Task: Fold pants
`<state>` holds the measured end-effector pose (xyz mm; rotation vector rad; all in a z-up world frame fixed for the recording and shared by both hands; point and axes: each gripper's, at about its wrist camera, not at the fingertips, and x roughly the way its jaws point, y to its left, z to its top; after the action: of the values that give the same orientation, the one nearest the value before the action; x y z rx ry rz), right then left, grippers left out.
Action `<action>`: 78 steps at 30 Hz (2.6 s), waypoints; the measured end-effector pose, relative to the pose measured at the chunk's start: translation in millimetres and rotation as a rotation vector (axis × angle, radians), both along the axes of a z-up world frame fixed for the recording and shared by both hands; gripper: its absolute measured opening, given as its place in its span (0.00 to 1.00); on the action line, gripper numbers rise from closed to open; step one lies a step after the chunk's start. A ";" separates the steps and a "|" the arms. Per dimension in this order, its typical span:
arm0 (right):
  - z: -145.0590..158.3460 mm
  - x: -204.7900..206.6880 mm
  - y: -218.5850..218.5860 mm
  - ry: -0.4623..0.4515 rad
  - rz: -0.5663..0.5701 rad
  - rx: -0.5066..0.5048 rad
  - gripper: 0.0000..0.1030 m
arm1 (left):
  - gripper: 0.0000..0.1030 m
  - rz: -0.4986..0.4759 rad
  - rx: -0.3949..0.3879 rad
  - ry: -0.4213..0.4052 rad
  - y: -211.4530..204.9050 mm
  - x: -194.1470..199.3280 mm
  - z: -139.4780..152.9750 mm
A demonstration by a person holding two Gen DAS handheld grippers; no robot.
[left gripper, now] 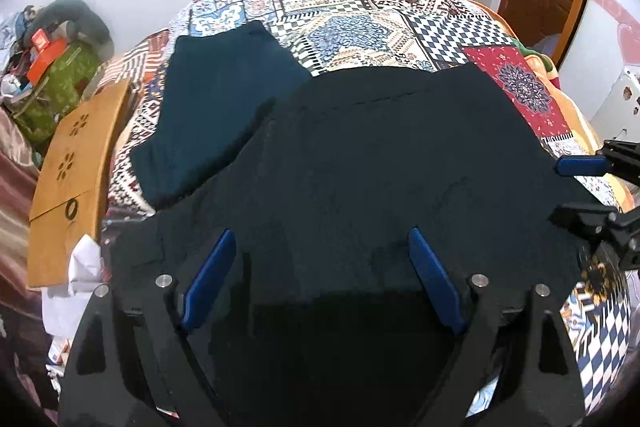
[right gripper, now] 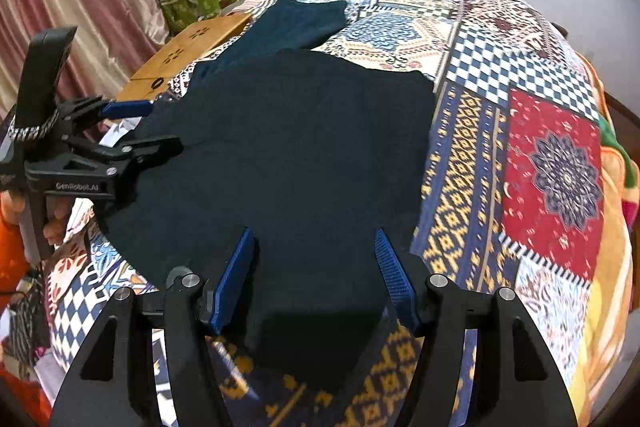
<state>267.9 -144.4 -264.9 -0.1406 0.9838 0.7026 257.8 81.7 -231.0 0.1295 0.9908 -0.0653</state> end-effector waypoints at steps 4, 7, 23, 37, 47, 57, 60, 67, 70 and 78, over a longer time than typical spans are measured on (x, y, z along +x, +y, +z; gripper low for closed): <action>8.4 -9.2 1.6 -0.028 -0.022 -0.034 0.58 | 0.88 0.012 0.001 -0.019 9.5 -18.3 6.8; 18.7 -16.5 -0.1 -0.050 -0.028 -0.027 0.58 | 0.88 0.044 -0.035 -0.025 24.6 -30.1 15.7; 57.3 -32.2 41.9 -0.169 0.018 0.039 0.67 | 0.98 0.370 -0.243 -0.032 138.4 -103.6 24.5; 5.1 -20.2 67.5 0.008 0.096 -0.015 0.71 | 0.98 0.537 -0.702 0.223 194.5 -123.8 -74.8; 3.4 -17.1 69.9 0.004 0.105 0.014 0.76 | 0.98 0.606 -0.829 0.276 202.6 -87.2 -90.8; 2.1 -15.5 65.7 0.010 0.106 0.043 0.76 | 0.34 0.688 -0.809 0.316 210.6 -74.8 -92.5; 2.4 -15.4 64.8 0.011 0.106 0.047 0.76 | 0.23 0.680 -0.744 0.275 200.2 -72.4 -78.6; 6.6 -15.3 54.3 0.017 0.065 0.055 0.76 | 0.14 0.552 -0.403 0.036 161.0 -61.5 6.5; 10.7 -13.6 43.0 0.014 0.033 0.067 0.76 | 0.14 0.475 -0.315 -0.084 138.2 -58.7 52.2; 18.4 -8.0 -0.4 0.001 -0.078 0.094 0.76 | 0.14 0.245 -0.175 -0.304 54.5 -37.1 141.9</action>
<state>259.8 -144.8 -246.5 -0.0194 0.9500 0.6763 220.7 136.1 -89.1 -0.1402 0.6870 0.0900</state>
